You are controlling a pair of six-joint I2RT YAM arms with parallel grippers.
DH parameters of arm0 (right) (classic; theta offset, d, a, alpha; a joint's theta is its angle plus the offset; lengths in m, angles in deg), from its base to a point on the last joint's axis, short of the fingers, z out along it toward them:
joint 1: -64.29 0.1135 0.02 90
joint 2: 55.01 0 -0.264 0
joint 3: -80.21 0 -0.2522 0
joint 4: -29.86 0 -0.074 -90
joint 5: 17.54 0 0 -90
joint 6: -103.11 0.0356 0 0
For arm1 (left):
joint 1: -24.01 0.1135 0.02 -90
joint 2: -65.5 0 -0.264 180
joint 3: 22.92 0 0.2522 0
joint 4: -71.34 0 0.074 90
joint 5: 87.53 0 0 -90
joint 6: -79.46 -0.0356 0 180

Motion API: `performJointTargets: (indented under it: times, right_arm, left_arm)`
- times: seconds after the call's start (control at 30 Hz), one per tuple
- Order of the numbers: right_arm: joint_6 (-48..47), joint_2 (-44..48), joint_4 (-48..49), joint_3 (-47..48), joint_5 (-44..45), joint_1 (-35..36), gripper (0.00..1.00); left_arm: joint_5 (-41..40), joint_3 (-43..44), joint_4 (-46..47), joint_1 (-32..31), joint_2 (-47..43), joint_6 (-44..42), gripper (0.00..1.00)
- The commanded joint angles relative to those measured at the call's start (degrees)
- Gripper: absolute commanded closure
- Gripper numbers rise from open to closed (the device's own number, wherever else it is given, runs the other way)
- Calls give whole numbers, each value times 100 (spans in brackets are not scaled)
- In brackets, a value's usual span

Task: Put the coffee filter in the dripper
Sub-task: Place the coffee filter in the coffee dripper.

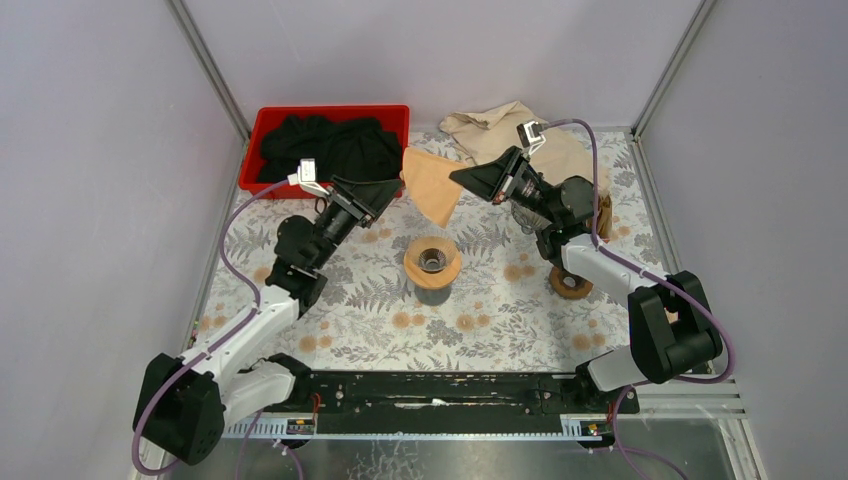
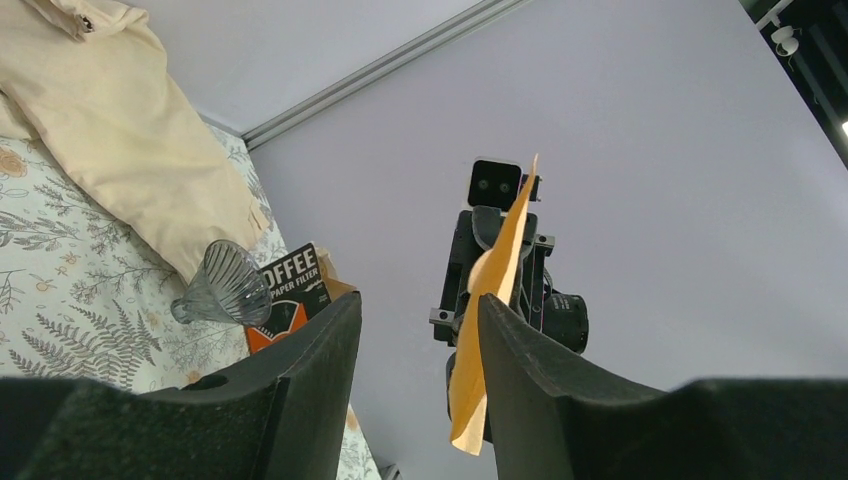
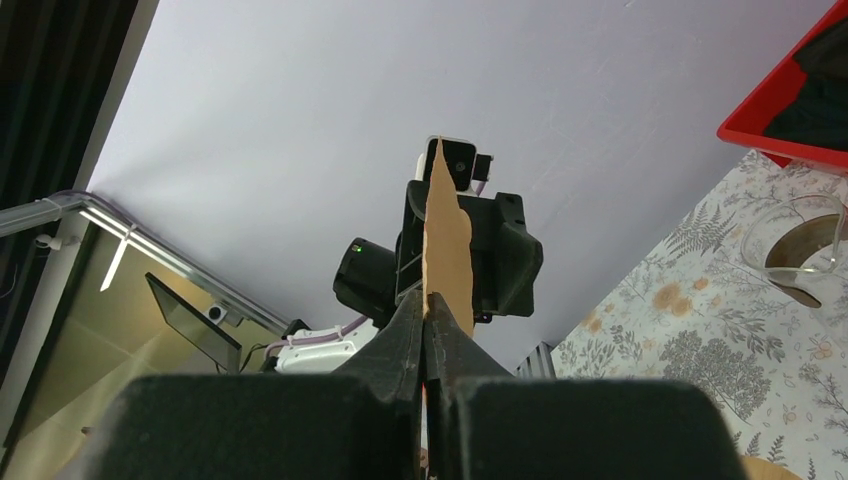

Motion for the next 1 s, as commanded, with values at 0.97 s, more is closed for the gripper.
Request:
performJointTargets:
  times: [0.97]
  right_arm:
    - [137, 25, 601, 20, -135, 48, 100]
  left_arm:
    - [-6, 65, 287, 144, -271, -174, 45]
